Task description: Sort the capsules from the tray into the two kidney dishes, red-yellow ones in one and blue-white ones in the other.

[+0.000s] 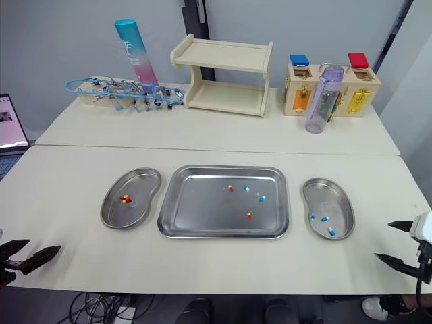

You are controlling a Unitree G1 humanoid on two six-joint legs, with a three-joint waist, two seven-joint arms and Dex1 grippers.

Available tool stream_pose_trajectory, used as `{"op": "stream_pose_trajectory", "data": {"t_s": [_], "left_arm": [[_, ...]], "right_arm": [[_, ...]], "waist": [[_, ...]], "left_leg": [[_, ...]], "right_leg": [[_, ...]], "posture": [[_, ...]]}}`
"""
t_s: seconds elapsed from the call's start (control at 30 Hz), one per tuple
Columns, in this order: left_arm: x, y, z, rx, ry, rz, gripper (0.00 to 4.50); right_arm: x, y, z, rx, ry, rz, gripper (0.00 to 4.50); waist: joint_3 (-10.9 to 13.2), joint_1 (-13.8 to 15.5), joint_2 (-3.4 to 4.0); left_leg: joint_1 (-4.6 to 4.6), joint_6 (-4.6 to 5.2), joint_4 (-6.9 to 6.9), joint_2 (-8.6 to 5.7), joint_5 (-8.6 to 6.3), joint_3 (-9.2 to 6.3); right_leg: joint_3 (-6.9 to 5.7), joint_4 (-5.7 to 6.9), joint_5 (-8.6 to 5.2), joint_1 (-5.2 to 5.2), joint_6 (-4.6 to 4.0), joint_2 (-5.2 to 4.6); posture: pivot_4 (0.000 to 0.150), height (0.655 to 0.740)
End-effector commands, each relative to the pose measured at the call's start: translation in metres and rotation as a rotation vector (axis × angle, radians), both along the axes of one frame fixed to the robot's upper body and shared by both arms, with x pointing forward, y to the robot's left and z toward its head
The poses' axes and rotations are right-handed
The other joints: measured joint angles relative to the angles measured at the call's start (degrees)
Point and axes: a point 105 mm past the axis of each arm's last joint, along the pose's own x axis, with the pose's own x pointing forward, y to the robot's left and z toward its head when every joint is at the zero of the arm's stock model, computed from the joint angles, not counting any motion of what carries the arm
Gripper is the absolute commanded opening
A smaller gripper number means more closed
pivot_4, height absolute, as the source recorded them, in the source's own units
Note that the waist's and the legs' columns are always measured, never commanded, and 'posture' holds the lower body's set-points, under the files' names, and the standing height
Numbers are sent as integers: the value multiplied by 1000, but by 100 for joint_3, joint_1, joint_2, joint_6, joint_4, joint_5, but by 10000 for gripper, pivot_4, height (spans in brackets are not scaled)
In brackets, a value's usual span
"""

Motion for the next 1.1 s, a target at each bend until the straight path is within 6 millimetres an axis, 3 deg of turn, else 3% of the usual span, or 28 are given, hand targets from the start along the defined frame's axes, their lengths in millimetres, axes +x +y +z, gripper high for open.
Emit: {"op": "stream_pose_trajectory", "data": {"t_s": [0.03,0.23,0.33,0.53,0.67,0.77,1.0,1.1], "left_arm": [[4,-4,5,35,-37,-12,44863],[3,-5,4,53,-45,-18,44863],[9,-8,16,76,-80,-37,44863],[10,-27,29,74,-94,-135,44863],[20,-75,40,52,-84,-380,44863],[33,-124,46,24,-75,-605,44863],[68,-199,58,-103,-148,-817,44863],[83,-225,54,-127,-159,-897,38773]], "right_arm": [[-1,47,7,81,-119,84,45000],[1,113,6,243,-251,109,45000],[8,148,-2,372,-288,80,45000],[9,168,-16,397,-279,87,45000],[8,172,-21,404,-253,109,45000],[8,179,-22,419,-242,132,45000],[12,195,-22,446,-252,150,45000],[12,202,-22,462,-259,149,45000]], "waist": [[0,4,2],[-6,-2,-8],[-9,5,-13],[-10,15,-15],[-8,23,-11],[-9,40,-12],[-9,7,-7],[-9,-11,-7]], "left_leg": [[0,0,0,0,0,0],[1,-1,-2,1,0,1],[2,-1,-4,2,1,-1],[0,-3,-7,0,0,1],[3,-3,-7,2,0,-3],[3,-3,-7,1,0,-4],[3,-2,-7,1,1,-4],[2,-1,-6,1,1,-5]], "right_leg": [[0,0,0,0,0,0],[2,2,0,-1,0,0],[1,1,1,-1,-1,0],[3,-1,0,-5,-2,-4],[-1,2,0,-3,-2,-1],[-3,2,0,-1,-2,-1],[-1,6,0,-3,-2,2],[-2,9,0,-4,-1,4]], "posture": [[1500,7400],[1500,7400],[1500,7400],[1500,7400],[1500,7400],[1500,7400],[1500,7400],[1500,7400]]}}
